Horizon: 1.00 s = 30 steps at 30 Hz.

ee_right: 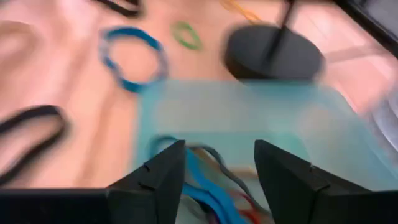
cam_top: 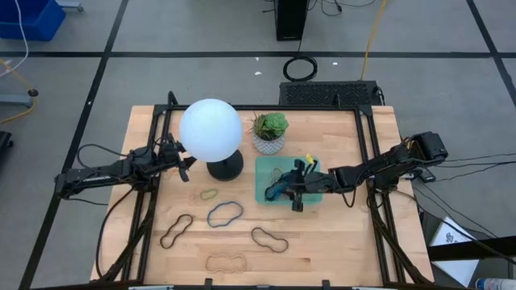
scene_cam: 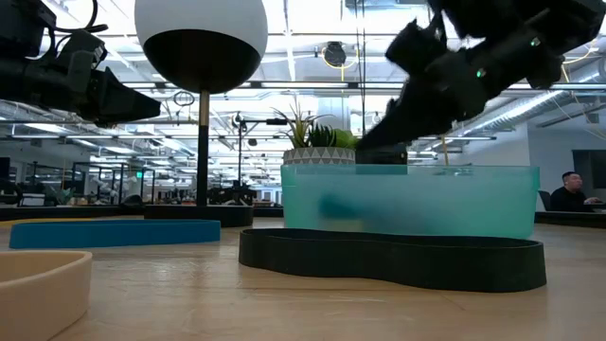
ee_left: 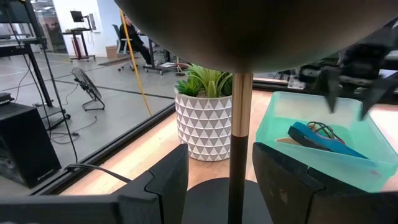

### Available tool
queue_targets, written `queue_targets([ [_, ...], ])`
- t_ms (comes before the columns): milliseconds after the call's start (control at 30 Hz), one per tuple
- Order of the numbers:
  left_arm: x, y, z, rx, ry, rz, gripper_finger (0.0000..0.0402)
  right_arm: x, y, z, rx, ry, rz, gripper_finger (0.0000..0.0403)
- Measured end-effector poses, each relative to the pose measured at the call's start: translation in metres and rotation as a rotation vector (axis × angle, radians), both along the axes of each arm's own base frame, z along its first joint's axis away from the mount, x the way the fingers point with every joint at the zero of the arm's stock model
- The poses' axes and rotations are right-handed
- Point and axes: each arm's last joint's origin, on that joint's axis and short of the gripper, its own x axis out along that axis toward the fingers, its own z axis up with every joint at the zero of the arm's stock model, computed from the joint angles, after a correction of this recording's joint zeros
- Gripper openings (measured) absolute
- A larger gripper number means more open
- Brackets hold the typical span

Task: Pick and place rubber bands into bin
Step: Put the right black rubber band into the blue bin

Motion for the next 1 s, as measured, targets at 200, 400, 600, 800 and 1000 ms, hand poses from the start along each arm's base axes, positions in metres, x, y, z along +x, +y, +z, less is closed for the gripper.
queue_targets([
  [200,0.000,0.000,0.000,0.000,0.000,0.000,0.0186,0.002,0.022,0.012,0.000,-0.133,0.173,0.0196],
  [400,0.000,0.000,0.000,0.000,0.000,0.000,0.0186,-0.002,0.050,0.024,-0.039,-0.261,0.322,0.0191],
  [600,0.000,0.000,0.000,-0.005,-0.002,0.001,0.0186,-0.002,0.079,0.041,-0.134,-0.300,0.345,0.0180],
  [800,0.000,0.000,0.000,-0.009,-0.004,0.001,0.0186,0.003,0.101,0.060,-0.245,-0.135,0.301,0.0174],
  [1000,0.000,0.000,0.000,-0.017,-0.007,0.000,0.0186,0.004,0.113,0.052,-0.175,-0.069,0.264,0.0173],
])
